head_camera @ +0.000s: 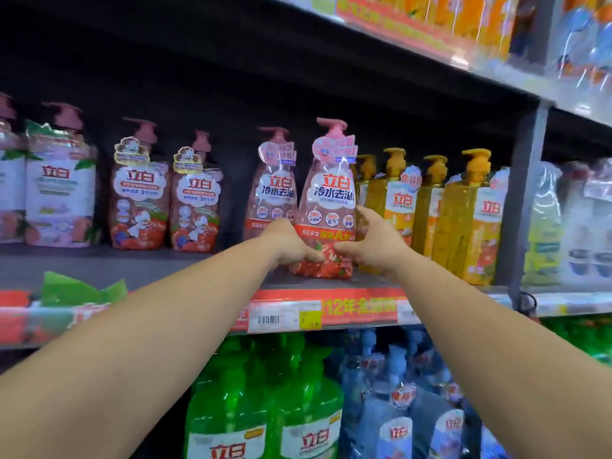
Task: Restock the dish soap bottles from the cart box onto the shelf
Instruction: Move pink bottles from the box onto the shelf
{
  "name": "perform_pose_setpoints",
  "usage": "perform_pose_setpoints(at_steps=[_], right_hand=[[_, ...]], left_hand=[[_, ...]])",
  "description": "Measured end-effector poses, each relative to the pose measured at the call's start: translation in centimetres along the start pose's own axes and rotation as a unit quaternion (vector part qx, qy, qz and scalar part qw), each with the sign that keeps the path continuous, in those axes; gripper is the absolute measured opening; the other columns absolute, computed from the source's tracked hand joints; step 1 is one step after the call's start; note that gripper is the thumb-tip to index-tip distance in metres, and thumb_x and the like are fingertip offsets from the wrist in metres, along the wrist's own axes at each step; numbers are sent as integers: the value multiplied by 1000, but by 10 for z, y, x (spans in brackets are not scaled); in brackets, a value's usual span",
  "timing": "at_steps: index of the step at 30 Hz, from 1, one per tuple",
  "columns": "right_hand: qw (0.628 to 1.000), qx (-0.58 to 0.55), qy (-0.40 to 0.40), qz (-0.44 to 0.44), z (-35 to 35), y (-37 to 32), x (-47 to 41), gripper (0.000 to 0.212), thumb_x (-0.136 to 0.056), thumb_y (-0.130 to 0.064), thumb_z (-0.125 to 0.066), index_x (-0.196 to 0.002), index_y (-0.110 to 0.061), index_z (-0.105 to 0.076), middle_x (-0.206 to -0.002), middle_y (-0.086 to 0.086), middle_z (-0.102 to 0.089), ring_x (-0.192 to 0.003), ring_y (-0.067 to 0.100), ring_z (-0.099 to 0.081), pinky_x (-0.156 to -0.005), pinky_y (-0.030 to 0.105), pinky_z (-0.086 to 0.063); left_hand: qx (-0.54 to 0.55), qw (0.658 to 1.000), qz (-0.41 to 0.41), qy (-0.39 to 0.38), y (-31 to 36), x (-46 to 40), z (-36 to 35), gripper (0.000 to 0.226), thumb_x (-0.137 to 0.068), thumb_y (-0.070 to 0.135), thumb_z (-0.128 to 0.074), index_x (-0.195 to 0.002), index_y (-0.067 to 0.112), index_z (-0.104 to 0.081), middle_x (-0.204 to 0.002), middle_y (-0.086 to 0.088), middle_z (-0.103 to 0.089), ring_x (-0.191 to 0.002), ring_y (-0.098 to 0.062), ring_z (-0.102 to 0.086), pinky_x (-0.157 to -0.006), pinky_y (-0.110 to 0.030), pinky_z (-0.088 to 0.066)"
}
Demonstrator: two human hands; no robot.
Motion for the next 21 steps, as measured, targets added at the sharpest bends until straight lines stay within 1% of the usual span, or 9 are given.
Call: perform_pose_setpoints(at_steps=[1, 3, 5, 7, 10, 13, 15, 17, 21], right_hand=[[1000, 7, 0, -8, 3, 3, -2, 82, -79, -12, -79, -147, -17, -33, -122, 1, -60, -107, 17, -58, -95, 43, -53], [999, 40, 17, -24, 4, 12, -7, 75, -79, -21, -80, -142, -16, -39, -124, 3, -61, -107, 20, -60, -94, 42, -53], [995, 80, 43, -41, 1, 19, -13, 67, -77, -31, -81, -132, -15, -46, -121, 6, -65, -105, 24, -64, -93, 43, -53], [992, 95, 61, -54, 0, 25, -17, 60, -78, -35, -79, -126, -15, -49, -120, 6, -66, -107, 25, -64, -93, 41, -52], [990, 101, 73, -67, 3, 33, -19, 54, -83, -35, -75, -126, -13, -50, -124, 7, -63, -113, 26, -60, -91, 36, -49], [989, 108, 75, -66, 2, 38, -20, 55, -84, -36, -74, -128, -13, -49, -125, 7, -62, -113, 26, -60, -88, 34, -48], [989, 108, 74, -66, 0, 38, -21, 56, -84, -36, -73, -128, -13, -49, -124, 7, -62, -112, 27, -59, -89, 36, -48], [989, 110, 77, -65, 0, 37, -21, 56, -84, -36, -73, -128, -12, -48, -123, 8, -62, -112, 28, -59, -90, 37, -48], [987, 123, 78, -72, -3, 36, -21, 55, -86, -35, -71, -130, -12, -47, -123, 9, -61, -113, 29, -58, -90, 40, -48]], left_hand=[[-18, 1000, -5, 4, 1, -2, -2, 60, -65, 38, -90, -108, 13, -56, -109, -5, -66, -93, -20, -62, -87, -34, -50], [-91, 996, -16, 19, 5, -5, -6, 76, -67, 52, -84, -122, 13, -52, -123, -6, -62, -109, -25, -60, -94, -35, -48], [-142, 989, -26, 37, 10, -6, -10, 78, -70, 57, -79, -126, 10, -51, -126, -9, -61, -115, -29, -58, -95, -34, -47], [-150, 987, -22, 42, 14, -9, -13, 73, -73, 51, -80, -124, 7, -51, -125, -11, -61, -114, -30, -59, -92, -35, -47], [-146, 988, -13, 46, 12, -13, -17, 67, -73, 40, -83, -120, 6, -51, -121, -12, -62, -109, -30, -60, -89, -36, -48], [-145, 988, -13, 51, 10, -15, -18, 58, -72, 38, -84, -111, 7, -55, -111, -10, -65, -100, -28, -61, -80, -34, -46], [-150, 987, -17, 56, 10, -16, -19, 53, -73, 39, -84, -104, 8, -54, -107, -11, -66, -95, -28, -61, -76, -33, -44], [-149, 987, -17, 61, 12, -15, -19, 53, -74, 40, -83, -104, 9, -53, -107, -11, -65, -96, -28, -61, -77, -34, -45], [-159, 986, -19, 54, 10, -14, -20, 54, -77, 39, -80, -112, 8, -53, -113, -9, -63, -104, -29, -60, -86, -35, -47]])
Point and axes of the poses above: each hand's wrist, its own x-axis away from the middle knuckle, its own z-axis out of the back of the hand, y = z × x, the point moved 3 cm from there along -x, towards the middle knuckle
